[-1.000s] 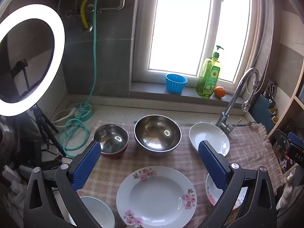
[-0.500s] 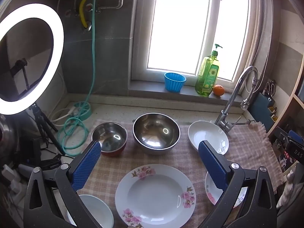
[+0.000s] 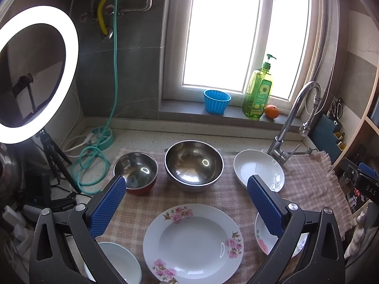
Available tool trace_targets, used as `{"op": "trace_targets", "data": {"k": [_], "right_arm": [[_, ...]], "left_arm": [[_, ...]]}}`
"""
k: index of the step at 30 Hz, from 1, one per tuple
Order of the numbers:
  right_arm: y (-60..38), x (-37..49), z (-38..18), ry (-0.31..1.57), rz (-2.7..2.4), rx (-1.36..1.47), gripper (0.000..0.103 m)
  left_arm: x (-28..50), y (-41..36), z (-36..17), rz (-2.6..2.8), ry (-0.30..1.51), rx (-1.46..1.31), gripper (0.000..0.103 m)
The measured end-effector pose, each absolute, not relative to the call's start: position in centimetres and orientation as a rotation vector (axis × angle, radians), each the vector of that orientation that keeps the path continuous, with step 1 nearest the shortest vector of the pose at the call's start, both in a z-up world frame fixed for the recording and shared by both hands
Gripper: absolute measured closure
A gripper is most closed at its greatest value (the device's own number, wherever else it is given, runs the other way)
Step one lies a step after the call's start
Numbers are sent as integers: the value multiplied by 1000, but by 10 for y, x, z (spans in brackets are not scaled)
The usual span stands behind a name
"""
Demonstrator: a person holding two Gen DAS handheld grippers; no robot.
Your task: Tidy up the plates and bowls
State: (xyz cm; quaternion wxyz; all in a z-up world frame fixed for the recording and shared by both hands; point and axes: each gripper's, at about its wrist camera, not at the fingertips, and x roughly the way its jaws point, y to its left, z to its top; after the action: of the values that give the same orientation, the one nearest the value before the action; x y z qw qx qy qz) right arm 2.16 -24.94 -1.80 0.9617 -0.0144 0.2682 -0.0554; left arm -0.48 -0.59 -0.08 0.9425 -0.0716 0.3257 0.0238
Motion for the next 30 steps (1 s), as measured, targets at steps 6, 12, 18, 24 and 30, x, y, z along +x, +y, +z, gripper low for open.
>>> {"op": "trace_targets", "data": {"k": [6, 12, 18, 24, 30], "right_arm": [[-250, 21, -19, 544, -110, -25, 0], [-250, 22, -19, 546, -110, -25, 0], [-250, 21, -20, 548, -112, -25, 0], [-250, 21, -21, 549, -115, -25, 0], [-250, 22, -22, 552, -111, -23, 0]], "left_arm": [[-4, -7, 0, 49, 664, -144, 1], [-3, -6, 1, 44, 665, -146, 1], [-4, -6, 1, 42, 665, -143, 1], [-3, -7, 1, 40, 666, -145, 1], [-4, -6, 0, 41, 665, -145, 1]]}}
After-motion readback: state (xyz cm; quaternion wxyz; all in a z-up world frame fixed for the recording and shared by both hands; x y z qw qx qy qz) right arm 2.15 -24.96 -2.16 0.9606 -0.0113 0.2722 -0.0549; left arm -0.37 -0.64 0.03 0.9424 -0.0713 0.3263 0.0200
